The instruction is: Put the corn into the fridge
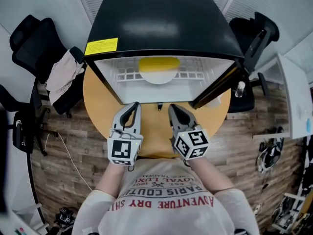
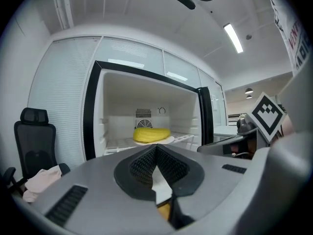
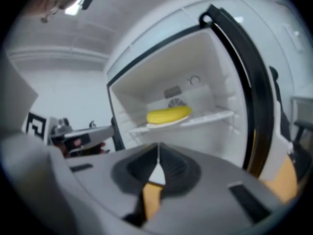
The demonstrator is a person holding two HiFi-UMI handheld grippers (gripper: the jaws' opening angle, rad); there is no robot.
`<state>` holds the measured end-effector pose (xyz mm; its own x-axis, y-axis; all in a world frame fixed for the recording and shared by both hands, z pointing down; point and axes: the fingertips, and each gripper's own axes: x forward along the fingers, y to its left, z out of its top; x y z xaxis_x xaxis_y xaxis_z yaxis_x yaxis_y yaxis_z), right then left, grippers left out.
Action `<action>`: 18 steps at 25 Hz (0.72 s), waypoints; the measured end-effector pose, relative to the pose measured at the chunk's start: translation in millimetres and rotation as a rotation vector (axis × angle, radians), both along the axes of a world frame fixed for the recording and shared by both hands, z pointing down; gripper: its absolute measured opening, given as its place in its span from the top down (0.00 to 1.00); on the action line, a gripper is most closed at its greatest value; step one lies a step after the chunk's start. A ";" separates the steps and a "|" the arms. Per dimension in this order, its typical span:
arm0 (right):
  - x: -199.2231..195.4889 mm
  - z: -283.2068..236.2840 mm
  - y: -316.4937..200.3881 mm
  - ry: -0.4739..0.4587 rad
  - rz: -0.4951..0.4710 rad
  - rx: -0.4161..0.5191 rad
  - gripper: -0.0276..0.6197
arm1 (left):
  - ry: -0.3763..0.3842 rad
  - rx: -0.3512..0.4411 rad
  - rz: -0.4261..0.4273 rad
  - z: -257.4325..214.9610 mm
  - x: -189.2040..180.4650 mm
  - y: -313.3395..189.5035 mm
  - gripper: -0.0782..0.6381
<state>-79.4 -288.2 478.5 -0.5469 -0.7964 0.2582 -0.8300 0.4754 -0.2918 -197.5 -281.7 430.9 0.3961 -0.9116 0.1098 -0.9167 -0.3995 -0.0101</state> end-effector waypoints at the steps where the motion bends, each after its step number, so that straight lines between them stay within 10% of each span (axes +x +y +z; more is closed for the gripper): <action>1: -0.3 -4.8 1.5 0.055 -0.014 0.046 0.91 | -0.008 0.004 0.001 0.4 0.5 1.2 0.86; 7: 5.2 -24.6 5.3 0.256 -0.020 0.230 0.91 | -0.025 0.012 0.008 -0.5 6.7 7.4 0.86; 18: 7.4 -31.7 10.8 0.254 -0.052 0.234 0.91 | -0.036 0.026 0.027 -7.5 18.1 7.3 0.86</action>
